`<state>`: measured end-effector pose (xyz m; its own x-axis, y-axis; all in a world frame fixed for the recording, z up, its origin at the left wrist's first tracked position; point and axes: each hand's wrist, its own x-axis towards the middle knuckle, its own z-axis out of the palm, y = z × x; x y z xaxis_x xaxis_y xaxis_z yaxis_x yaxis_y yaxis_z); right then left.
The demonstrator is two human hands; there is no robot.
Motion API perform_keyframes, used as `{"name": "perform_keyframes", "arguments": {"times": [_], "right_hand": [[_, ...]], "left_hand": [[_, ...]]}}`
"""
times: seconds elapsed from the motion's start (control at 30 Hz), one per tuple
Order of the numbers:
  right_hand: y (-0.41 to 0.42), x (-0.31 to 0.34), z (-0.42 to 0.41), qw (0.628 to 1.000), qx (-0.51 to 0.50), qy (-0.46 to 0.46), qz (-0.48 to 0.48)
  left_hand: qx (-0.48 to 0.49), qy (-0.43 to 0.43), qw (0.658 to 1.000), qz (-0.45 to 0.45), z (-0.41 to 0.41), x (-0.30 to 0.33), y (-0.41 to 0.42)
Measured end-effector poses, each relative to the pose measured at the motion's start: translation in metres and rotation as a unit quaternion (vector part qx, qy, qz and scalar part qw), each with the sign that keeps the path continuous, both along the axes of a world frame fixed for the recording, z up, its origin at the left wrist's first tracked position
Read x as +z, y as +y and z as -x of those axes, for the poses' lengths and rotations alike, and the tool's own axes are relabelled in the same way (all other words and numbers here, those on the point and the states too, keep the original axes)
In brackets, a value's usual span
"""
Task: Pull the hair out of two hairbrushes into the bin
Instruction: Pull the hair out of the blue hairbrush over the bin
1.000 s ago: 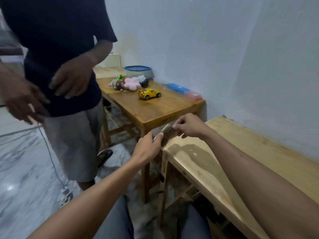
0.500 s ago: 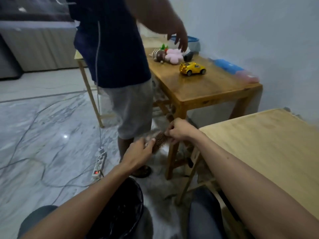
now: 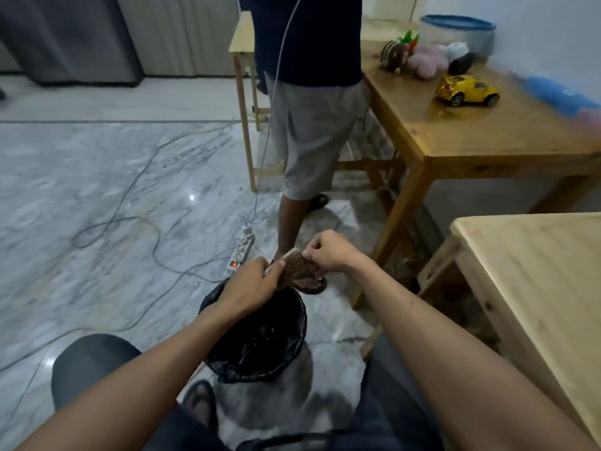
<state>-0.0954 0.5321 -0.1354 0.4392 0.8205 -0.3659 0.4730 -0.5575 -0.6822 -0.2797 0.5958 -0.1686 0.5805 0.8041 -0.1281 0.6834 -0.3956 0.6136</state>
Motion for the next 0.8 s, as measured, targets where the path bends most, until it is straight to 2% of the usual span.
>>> {"name": "perform_keyframes", "arguments": {"times": [0.23, 0.8], "right_hand": [[0.006, -0.022, 0.018, 1.0, 0.008, 0.0, -0.001], [0.023, -0.108, 0.039, 0.998, -0.045, 0.045, 0.022]], "left_hand": [[0.02, 0.012, 1.0, 0.003, 0.019, -0.021, 0.002], [0.046, 0.042, 0.996, 0.062, 0.036, -0.097, 0.019]]}}
